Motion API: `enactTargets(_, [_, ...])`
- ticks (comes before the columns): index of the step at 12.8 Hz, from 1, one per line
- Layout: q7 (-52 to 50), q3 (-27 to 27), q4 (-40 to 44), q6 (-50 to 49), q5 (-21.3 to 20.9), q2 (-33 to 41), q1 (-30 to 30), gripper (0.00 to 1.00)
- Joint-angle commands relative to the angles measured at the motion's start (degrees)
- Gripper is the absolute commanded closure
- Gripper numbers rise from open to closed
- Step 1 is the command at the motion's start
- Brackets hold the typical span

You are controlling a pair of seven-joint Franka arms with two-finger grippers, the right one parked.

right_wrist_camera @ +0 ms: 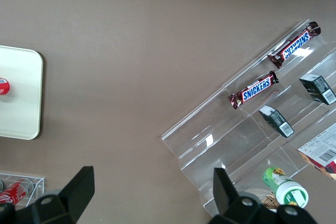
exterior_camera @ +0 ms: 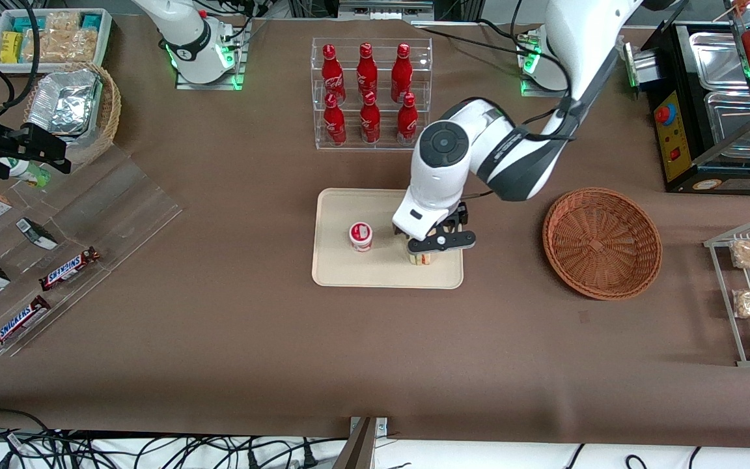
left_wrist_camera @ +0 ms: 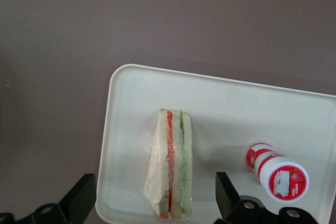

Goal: Place sandwich from basket to tray
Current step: 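Open the left gripper and release the sandwich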

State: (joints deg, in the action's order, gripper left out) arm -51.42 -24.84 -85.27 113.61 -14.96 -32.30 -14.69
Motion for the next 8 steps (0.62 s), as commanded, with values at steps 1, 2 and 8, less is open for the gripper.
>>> enactTargets(1, [10.08,-0.39,-0.95,-7.32,6.67,7.14,5.44,0.00])
enactTargets(2, [12.98,-0.30,-1.03,-9.53,7.48,9.51,7.21,0.00])
enactTargets(8, [23.11,-0.30,-0.08,-18.24,8.19,15.51,19.24,0.00])
